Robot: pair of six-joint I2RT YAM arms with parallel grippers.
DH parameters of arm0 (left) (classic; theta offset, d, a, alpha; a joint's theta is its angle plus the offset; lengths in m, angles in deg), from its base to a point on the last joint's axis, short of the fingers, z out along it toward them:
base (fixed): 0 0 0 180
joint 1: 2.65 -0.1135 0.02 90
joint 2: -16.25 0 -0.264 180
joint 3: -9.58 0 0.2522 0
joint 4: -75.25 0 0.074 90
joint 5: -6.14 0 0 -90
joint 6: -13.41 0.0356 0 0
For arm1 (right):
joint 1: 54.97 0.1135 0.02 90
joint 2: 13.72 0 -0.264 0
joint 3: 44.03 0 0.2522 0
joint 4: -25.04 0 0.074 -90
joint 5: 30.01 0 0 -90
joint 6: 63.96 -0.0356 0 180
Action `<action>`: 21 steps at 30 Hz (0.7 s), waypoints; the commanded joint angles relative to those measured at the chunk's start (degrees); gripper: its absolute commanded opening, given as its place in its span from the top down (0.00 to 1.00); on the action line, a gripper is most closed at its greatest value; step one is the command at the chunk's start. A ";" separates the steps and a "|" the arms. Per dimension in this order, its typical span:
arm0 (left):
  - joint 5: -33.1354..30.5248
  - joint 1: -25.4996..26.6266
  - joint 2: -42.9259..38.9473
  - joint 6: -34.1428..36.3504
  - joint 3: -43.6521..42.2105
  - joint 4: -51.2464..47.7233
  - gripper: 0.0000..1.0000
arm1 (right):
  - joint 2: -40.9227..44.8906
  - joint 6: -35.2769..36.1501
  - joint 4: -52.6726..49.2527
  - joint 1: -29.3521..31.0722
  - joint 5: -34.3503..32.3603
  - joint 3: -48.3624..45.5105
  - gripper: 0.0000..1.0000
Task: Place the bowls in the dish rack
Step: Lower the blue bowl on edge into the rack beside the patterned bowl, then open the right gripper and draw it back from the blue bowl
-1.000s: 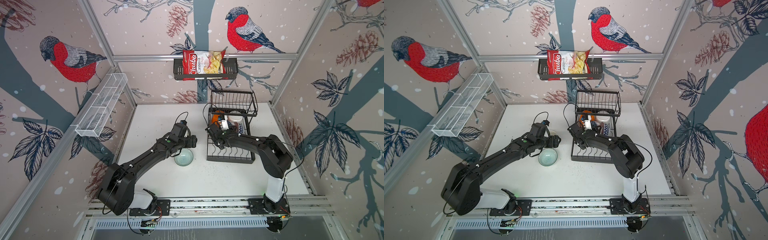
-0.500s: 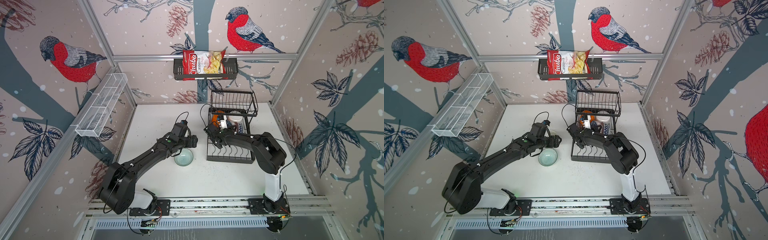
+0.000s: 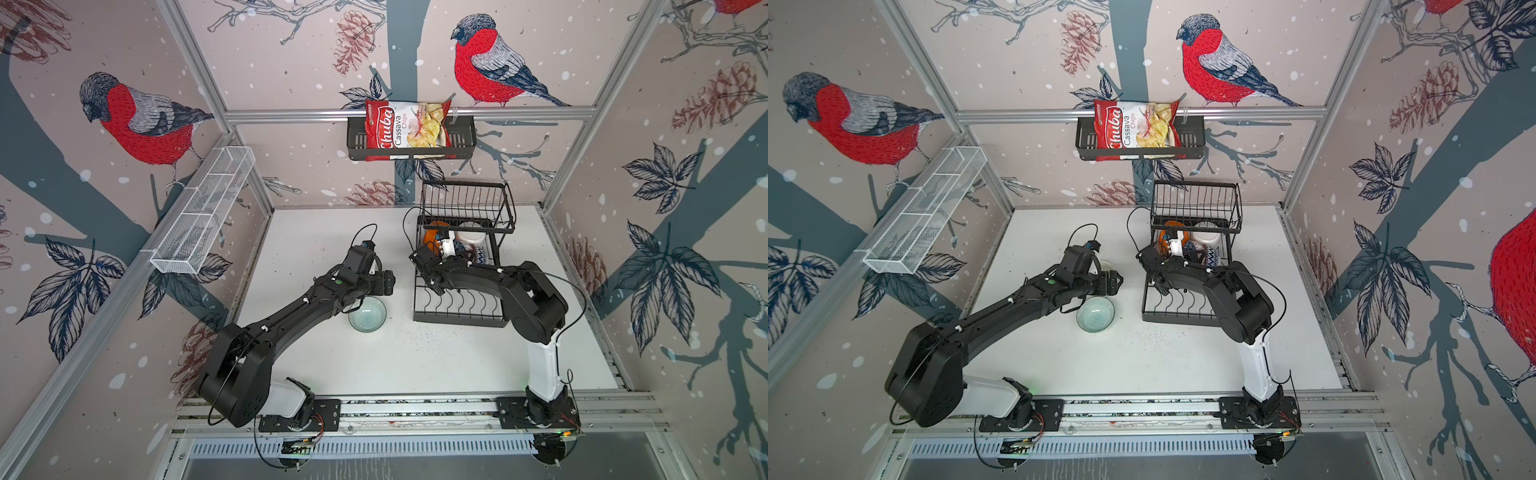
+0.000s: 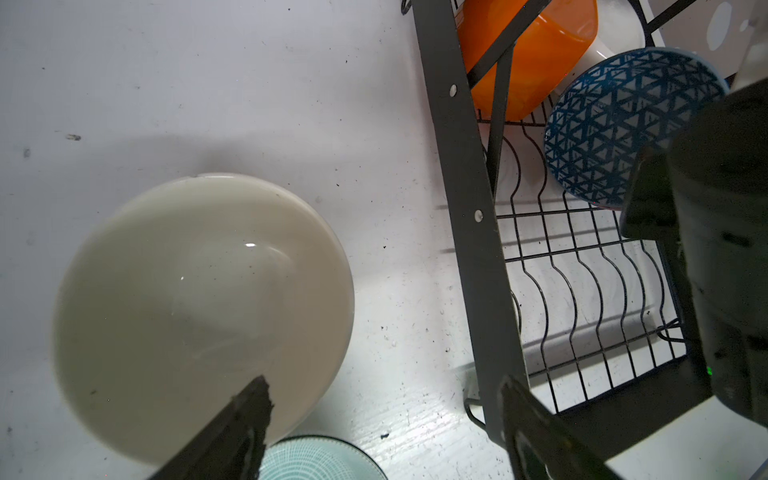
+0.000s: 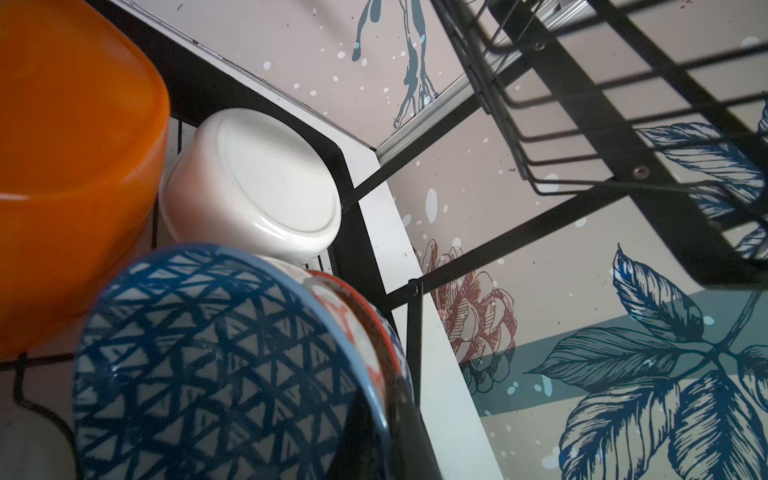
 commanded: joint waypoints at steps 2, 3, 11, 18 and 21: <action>0.47 -0.07 0.24 0.65 0.14 1.68 0.14 | -0.87 0.75 1.11 -0.09 -2.09 1.19 1.00; 0.47 -0.07 0.35 0.63 0.13 1.75 0.14 | -1.02 0.72 1.09 -0.09 -1.90 1.34 1.00; 0.91 -0.06 0.81 0.73 0.18 1.95 0.14 | -2.21 -0.95 -0.85 0.24 -0.82 2.69 1.00; 0.61 -0.07 0.74 0.81 -0.06 1.85 0.15 | -2.73 -6.02 -5.45 1.30 2.33 3.99 0.93; 0.56 -0.07 0.73 0.81 -0.20 1.77 0.14 | -3.30 -8.72 -8.39 1.65 3.14 4.90 0.93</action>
